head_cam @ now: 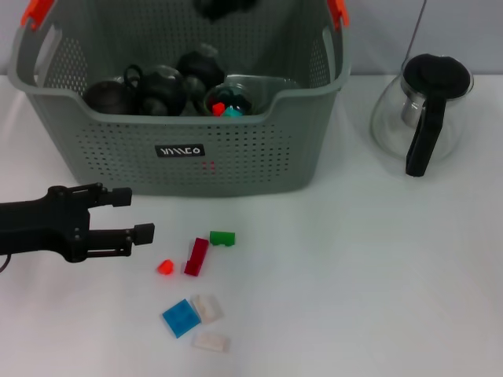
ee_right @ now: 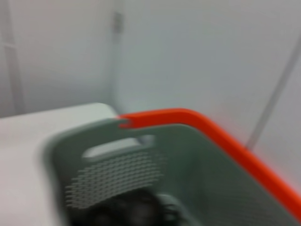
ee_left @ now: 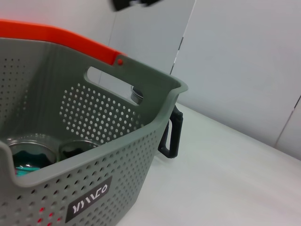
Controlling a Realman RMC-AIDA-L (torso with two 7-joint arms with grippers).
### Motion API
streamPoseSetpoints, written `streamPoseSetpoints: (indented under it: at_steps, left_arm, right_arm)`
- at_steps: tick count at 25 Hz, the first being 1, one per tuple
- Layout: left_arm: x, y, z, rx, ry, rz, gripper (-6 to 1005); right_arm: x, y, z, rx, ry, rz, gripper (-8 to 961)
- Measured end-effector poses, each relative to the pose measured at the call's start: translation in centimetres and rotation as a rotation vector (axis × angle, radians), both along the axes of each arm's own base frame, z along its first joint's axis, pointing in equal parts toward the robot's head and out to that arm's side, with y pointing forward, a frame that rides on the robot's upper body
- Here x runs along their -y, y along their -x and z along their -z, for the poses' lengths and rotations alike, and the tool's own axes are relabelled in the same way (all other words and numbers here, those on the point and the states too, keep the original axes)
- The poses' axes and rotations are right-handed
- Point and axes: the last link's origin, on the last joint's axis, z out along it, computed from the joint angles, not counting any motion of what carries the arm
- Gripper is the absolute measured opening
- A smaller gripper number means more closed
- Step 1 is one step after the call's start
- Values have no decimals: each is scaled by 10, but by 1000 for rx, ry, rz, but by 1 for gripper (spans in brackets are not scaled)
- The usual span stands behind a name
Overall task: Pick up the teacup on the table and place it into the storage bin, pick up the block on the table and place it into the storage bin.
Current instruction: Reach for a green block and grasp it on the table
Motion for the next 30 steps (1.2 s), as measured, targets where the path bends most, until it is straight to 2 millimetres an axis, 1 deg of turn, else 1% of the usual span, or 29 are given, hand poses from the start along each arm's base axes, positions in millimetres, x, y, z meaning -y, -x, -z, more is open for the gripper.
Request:
streamPoseSetpoints:
  at_steps: [3, 4, 5, 6, 7, 9, 11, 12, 14, 16, 21, 26, 30]
  left_arm:
    - [0, 0, 0, -1, 2, 0, 843]
    - [1, 0, 0, -2, 3, -1, 843]
    - [1, 1, 0, -3, 4, -1, 843]
    - [1, 1, 0, -4, 5, -1, 843]
    - [1, 1, 0, -6, 5, 0, 843]
    - [1, 1, 0, -6, 6, 1, 843]
    - [1, 0, 0, -6, 6, 3, 843]
    - [0, 0, 0, -7, 7, 4, 843]
    - [0, -1, 0, -6, 8, 8, 843]
    - [-1, -1, 1, -6, 9, 11, 843]
    - [-1, -2, 1, -5, 10, 13, 843]
    - [0, -2, 1, -3, 10, 12, 842]
    - [1, -1, 2, -3, 9, 8, 842]
  right_arm:
    - [29, -13, -14, -21, 130, -73, 770]
    - [39, -21, -17, -15, 174, -86, 784]
    - [57, -37, -21, 16, 265, -112, 799]
    - [57, -37, -21, 16, 265, -112, 813]
    - [66, -48, -21, 43, 318, -112, 828]
    - [80, -65, -16, 99, 406, -94, 857]
    - [87, -80, -5, 164, 473, -50, 871]
    - [89, -88, 4, 198, 503, -27, 871]
    - [91, -100, 21, 244, 543, 15, 870]
    - [88, -109, 40, 268, 553, 47, 869]
    - [76, -118, 81, 293, 505, 65, 868]
    - [68, -125, 113, 288, 442, 73, 869]
    - [64, -130, 129, 264, 386, 78, 868]
